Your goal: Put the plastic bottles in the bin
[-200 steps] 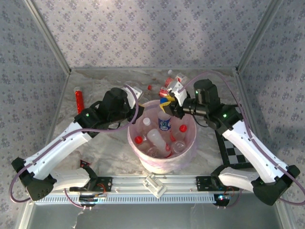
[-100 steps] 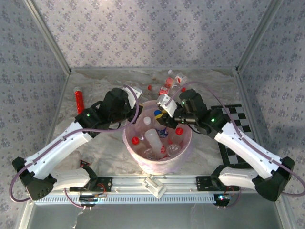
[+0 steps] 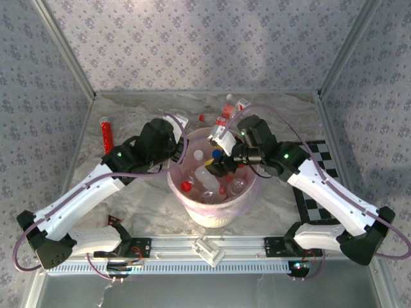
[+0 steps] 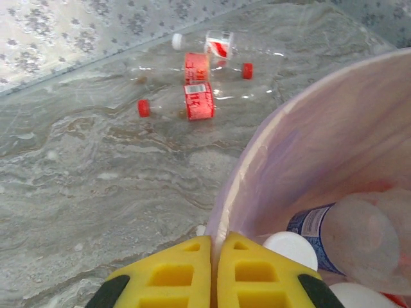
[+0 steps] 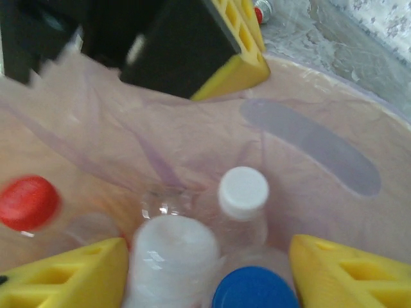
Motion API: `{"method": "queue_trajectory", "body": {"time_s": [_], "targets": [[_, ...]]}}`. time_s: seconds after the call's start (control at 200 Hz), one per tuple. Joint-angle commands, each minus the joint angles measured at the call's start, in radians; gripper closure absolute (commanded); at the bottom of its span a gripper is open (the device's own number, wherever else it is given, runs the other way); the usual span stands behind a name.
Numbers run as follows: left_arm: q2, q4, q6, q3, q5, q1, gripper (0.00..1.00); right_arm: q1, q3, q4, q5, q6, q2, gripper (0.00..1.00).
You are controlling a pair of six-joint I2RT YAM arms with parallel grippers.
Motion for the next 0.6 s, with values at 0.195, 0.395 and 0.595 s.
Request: {"method": "queue_trajectory", "body": {"time_s": [0.195,0.395,0.595], "targets": [[-0.002,0.002,-0.022,0.02,-0.102,0.075,1.0,-0.091,0.106,0.062,0.009,0.14,-0.07,0.18],[-0.041,-0.038,-0.061,0.013,-0.13,0.189,1.0,-0.258,0.105,0.052,0.063,0.244,-0.102,0.15],[-0.088,-0.077,-0.069,-0.005,-0.127,0.333,1.0,-0.466,0.115,-0.049,0.078,0.318,-0.048,0.14]]}}
